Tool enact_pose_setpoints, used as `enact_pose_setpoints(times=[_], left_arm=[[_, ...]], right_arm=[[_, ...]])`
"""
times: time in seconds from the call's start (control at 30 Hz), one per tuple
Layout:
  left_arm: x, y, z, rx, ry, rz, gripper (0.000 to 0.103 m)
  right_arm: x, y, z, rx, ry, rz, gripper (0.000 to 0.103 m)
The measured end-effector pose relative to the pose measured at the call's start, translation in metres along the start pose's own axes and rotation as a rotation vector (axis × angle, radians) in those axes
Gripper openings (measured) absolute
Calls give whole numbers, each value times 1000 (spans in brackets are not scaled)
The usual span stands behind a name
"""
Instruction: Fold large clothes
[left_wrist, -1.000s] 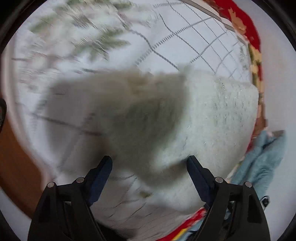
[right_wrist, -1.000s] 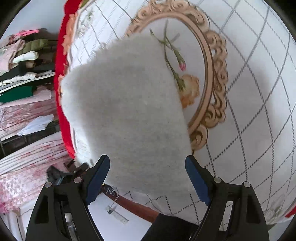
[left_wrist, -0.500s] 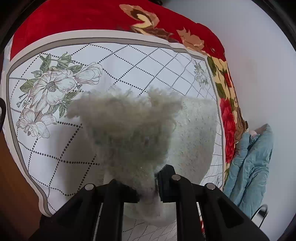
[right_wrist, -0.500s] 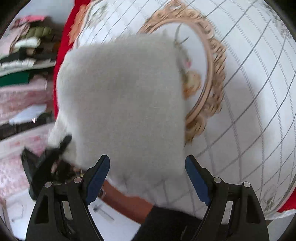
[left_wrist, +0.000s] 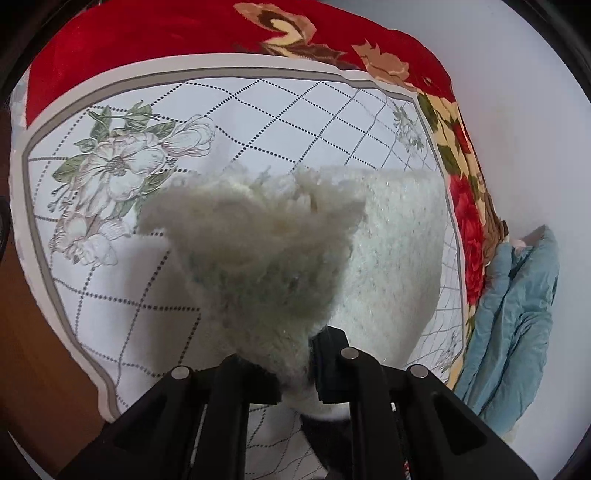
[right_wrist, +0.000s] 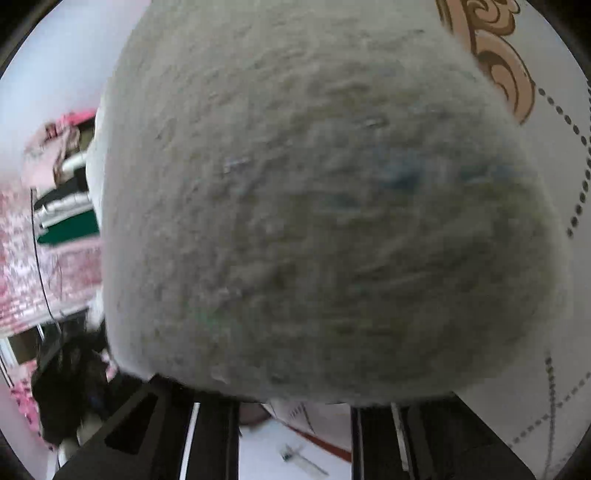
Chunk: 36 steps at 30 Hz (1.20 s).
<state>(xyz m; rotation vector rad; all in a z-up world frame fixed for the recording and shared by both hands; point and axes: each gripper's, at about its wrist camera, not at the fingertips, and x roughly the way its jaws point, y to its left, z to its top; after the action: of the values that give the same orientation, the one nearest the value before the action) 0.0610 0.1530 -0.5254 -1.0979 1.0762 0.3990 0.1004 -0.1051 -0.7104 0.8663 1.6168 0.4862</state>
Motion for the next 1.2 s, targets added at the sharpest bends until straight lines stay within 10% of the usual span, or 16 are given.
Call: enact_pose_setpoints(times=[0.33, 0.57, 0.77, 1.03, 1.2], left_arm=[[36, 40, -10, 13, 44, 92, 9], [29, 37, -7, 49, 83, 122, 24], [-19, 9, -7, 199, -20, 213, 94], [-1, -27, 4, 471, -106, 492, 100], [19, -38, 13, 521, -102, 514, 100]], right_arm=[[3, 10, 12, -19, 20, -55, 10], [-49, 6, -2, -57, 179, -191, 55], [-98, 51, 6, -179, 87, -289, 60], [-43, 138, 37, -486, 23, -679, 61], [-17, 113, 51, -433, 74, -745, 93]])
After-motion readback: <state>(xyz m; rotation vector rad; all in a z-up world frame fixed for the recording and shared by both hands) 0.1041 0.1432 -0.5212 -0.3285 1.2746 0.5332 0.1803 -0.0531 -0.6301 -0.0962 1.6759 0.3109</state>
